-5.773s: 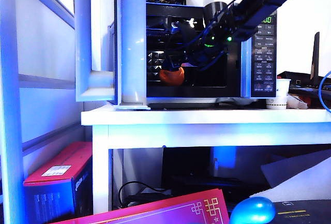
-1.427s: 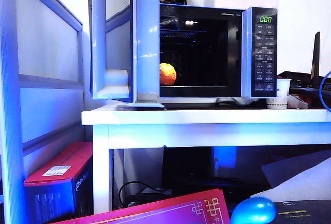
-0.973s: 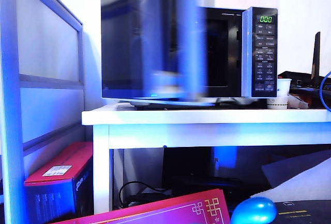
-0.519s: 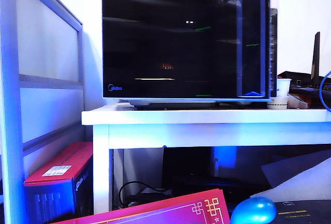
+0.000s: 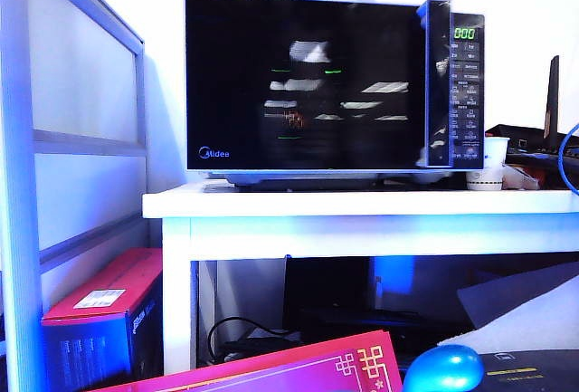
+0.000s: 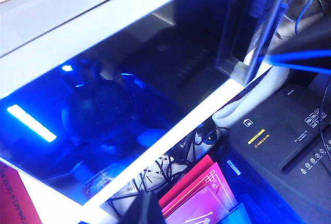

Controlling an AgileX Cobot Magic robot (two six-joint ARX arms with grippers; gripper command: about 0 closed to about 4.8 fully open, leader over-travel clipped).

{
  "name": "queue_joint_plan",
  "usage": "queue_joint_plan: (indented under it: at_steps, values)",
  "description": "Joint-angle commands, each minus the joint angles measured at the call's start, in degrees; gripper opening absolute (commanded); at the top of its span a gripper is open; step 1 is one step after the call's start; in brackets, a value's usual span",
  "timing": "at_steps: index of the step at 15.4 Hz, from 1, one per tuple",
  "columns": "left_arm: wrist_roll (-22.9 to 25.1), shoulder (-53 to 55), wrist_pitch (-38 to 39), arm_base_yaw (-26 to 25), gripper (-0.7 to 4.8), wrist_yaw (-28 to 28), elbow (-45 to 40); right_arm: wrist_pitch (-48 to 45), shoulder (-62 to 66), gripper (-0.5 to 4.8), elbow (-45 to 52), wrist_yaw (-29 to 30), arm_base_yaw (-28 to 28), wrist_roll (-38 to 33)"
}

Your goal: Open the microwave door, place the orange inside the microwave, then close the microwave door.

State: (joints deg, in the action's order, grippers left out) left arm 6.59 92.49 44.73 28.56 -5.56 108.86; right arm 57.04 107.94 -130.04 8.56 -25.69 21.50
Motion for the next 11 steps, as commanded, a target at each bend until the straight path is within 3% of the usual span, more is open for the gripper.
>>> queue_joint_plan:
  at_steps: [1,7,11]
  values:
    - [-0.7,-0.6,-0.7,0.0,-0.03,-0.3,0.3,-4.0,3.5,-0.01,-0.2,-6.8,-0.2,0.0]
    - [-1.1,-0.6,-0.7,0.0,-0.03,-0.3,0.3,-7.8,7.3,-0.01,-0.2,-13.9,-0.2,1.1]
    - [-1.0,-0.5,-0.7,0.0,-0.03,-0.3,0.3,-13.0,7.3,-0.01,-0.2,-24.8,-0.2,1.0]
